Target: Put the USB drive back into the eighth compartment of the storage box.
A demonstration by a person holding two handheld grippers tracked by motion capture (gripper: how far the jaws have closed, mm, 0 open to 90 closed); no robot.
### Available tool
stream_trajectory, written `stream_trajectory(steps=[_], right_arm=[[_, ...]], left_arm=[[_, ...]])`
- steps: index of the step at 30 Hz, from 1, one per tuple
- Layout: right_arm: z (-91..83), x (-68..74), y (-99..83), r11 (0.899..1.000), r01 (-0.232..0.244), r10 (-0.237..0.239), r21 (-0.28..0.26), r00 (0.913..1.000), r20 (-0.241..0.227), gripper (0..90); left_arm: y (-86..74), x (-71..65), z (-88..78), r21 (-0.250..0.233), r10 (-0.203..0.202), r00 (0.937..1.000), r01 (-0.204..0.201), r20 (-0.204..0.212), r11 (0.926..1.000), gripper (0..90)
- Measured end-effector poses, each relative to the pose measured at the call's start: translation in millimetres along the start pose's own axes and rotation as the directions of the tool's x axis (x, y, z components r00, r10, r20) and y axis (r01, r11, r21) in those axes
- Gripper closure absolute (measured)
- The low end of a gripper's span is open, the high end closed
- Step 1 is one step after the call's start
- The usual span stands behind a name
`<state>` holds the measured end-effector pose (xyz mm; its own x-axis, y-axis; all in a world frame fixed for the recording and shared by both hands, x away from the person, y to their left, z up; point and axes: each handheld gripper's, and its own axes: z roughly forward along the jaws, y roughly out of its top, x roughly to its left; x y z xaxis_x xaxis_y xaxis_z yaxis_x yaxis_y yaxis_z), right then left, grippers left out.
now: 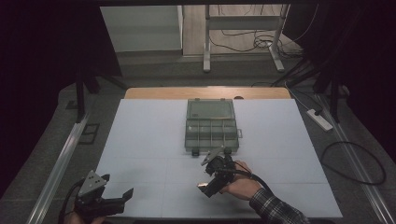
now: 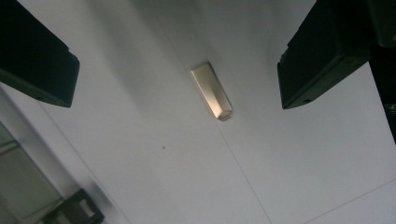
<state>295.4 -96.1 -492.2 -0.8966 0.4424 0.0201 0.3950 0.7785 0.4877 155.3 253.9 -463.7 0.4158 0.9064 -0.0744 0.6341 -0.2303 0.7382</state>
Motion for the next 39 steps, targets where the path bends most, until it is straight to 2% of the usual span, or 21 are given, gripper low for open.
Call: stream_trajectory(steps=[12,19,31,32,35,36,37,38,39], right_arm=[[23.6,8.4,4.8,0.996,0.043,-0.043,0.075,0.9991,0.0,0.0],[35.8,10.8,3.8,0.989,0.077,-0.078,0.125,0.9969,0.007,0.0],[35.6,10.6,3.2,0.988,0.094,-0.095,0.119,0.9955,0.003,0.5],[35.0,10.8,3.5,0.989,0.098,-0.098,0.115,0.9952,-0.004,2.8],[30.0,10.4,4.4,0.987,0.126,-0.125,0.103,0.992,-0.021,19.3],[30.0,10.4,4.4,0.987,0.126,-0.125,0.103,0.992,-0.021,19.3],[28.2,10.8,4.5,0.987,0.129,-0.127,0.095,0.9915,-0.028,25.7],[25.4,10.9,4.8,0.986,0.144,-0.141,0.089,0.9894,-0.036,38.3],[24.5,11.5,5.0,0.985,0.153,-0.15,0.086,0.9879,-0.042,43.9]], left_arm=[[-0.1,-0.1,-0.1,-0.001,0.003,1.0,-0.003,0.0,1.0,5.2],[-0.1,-0.1,-0.2,-0.001,0.003,1.0,-0.003,0.0,1.0,5.2],[-0.1,-0.6,0.0,-0.002,0.005,1.0,-0.005,-0.001,1.0,5.2],[-0.1,-0.6,0.0,-0.002,0.005,1.0,-0.005,-0.001,1.0,5.2],[0.0,-0.5,0.1,-0.002,0.005,1.0,-0.005,0.0,1.0,5.2],[0.0,-0.6,0.1,-0.002,0.005,1.0,-0.005,0.0,1.0,5.2],[0.0,-0.6,0.1,-0.002,0.006,1.0,-0.006,0.0,1.0,5.2],[0.1,-0.6,0.1,-0.001,0.007,1.0,-0.007,0.0,1.0,5.2],[0.1,-0.6,0.0,0.0,0.007,1.0,-0.007,0.0,1.0,5.2]])
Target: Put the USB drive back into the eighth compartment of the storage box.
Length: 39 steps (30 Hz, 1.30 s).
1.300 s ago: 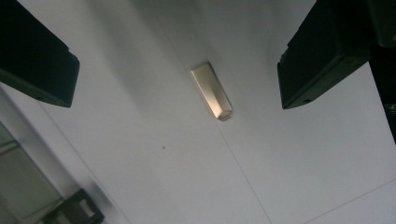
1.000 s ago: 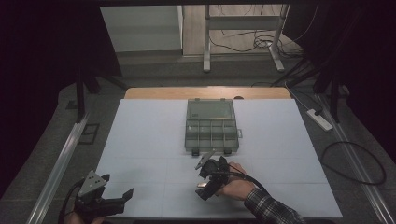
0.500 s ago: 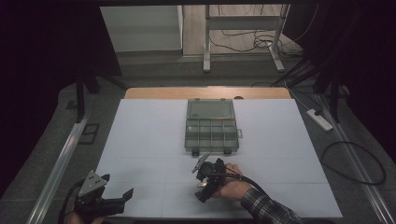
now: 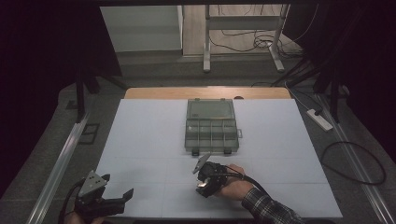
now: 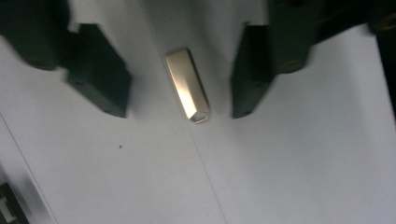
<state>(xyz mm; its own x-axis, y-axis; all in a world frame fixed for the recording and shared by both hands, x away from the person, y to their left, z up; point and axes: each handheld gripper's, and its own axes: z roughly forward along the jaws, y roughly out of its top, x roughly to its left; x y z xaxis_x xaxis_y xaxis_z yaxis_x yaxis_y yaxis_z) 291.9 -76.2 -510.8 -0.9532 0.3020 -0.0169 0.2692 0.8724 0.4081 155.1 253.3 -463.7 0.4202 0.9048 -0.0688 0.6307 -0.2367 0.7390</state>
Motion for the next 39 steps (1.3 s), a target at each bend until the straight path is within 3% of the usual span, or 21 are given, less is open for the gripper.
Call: stream_trajectory(steps=[3,6,11,23,39], right_arm=[[-1.5,1.1,0.1,1.0,0.02,-0.02,-0.001,0.9998,-0.007,56.0],[-2.8,3.5,0.6,0.999,0.045,-0.045,0.0,0.9986,-0.028,78.2],[-3.1,4.7,0.9,0.998,0.058,-0.057,0.005,0.998,-0.025,78.3],[-4.4,3.4,1.6,0.999,0.038,-0.038,-0.006,0.9989,-0.029,78.5],[-21.2,-8.6,1.2,0.998,-0.011,0.009,-0.068,0.9995,-0.031,78.5]], left_arm=[[0.0,0.0,0.0,-0.001,0.0,1.0,0.0,0.0,1.0,5.2],[0.0,-0.1,0.0,0.0,0.002,1.0,-0.002,0.0,1.0,5.2],[-0.1,0.0,-0.1,-0.001,0.001,1.0,-0.001,0.001,1.0,5.2],[-0.1,0.0,-0.1,-0.002,0.002,1.0,-0.002,0.003,1.0,5.2],[0.0,-0.6,-0.1,-0.001,0.007,1.0,-0.007,0.001,1.0,5.3]])
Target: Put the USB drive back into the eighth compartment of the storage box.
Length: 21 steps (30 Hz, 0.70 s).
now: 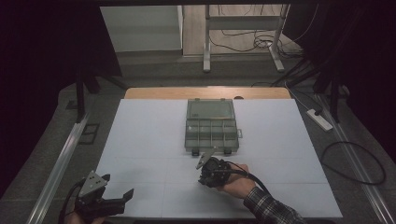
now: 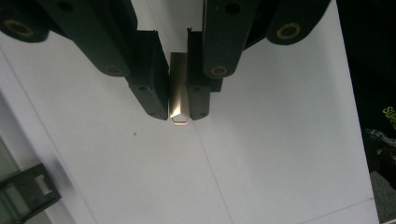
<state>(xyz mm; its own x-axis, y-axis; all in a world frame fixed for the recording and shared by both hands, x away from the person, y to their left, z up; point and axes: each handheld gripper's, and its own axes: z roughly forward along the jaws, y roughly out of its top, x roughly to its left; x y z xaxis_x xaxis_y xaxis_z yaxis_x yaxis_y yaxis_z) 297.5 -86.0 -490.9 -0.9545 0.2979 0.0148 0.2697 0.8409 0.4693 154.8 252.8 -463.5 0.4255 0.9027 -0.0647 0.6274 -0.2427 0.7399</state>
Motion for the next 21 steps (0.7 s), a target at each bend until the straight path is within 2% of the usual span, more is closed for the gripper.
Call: stream_trajectory(steps=[21], right_arm=[[-21.4,-21.9,-4.2,0.995,-0.071,0.074,-0.068,0.9964,0.04,78.5]], left_arm=[[0.0,0.0,0.0,0.0,0.0,1.0,0.0,0.0,1.0,5.3]])
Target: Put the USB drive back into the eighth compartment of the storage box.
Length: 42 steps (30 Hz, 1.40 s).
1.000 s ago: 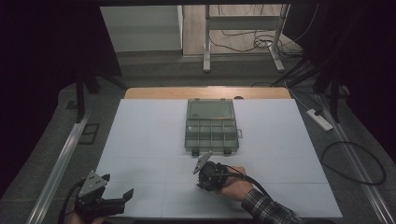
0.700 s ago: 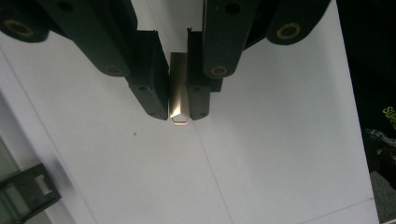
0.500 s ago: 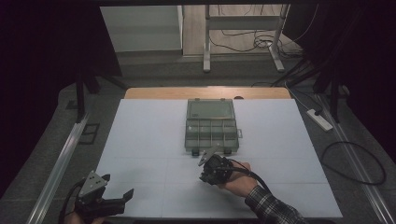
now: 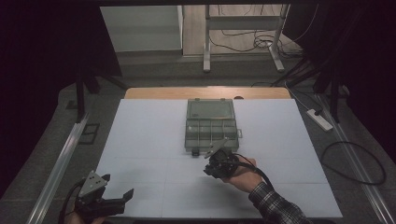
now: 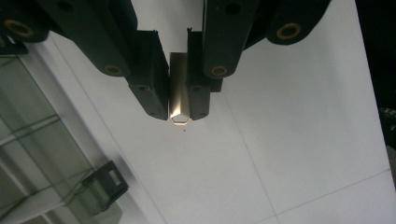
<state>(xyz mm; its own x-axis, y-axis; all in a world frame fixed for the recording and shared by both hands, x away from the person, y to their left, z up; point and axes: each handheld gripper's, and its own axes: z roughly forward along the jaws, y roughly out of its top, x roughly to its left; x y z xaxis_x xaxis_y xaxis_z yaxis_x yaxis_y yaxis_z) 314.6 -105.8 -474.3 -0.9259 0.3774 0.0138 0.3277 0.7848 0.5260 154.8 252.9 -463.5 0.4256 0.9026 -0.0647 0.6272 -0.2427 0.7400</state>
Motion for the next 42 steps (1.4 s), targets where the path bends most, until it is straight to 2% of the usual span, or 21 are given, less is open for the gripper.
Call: stream_trajectory(steps=[6,20,42], right_arm=[[-3.8,-5.7,-0.9,1.0,-0.014,0.014,-0.014,0.9998,0.014,78.6],[-15.6,-25.5,-5.9,0.996,-0.079,0.082,-0.05,0.995,0.057,78.5],[-26.0,-46.7,-12.1,0.987,-0.127,0.137,-0.099,0.9843,0.11,78.5]], left_arm=[[-0.1,-0.2,0.0,-0.001,0.002,1.0,-0.002,0.0,1.0,5.4],[0.0,-0.9,0.0,0.0,0.008,1.0,-0.008,-0.004,1.0,5.3],[0.2,-1.3,0.1,0.003,0.014,0.9999,-0.014,-0.006,0.9999,5.4]])
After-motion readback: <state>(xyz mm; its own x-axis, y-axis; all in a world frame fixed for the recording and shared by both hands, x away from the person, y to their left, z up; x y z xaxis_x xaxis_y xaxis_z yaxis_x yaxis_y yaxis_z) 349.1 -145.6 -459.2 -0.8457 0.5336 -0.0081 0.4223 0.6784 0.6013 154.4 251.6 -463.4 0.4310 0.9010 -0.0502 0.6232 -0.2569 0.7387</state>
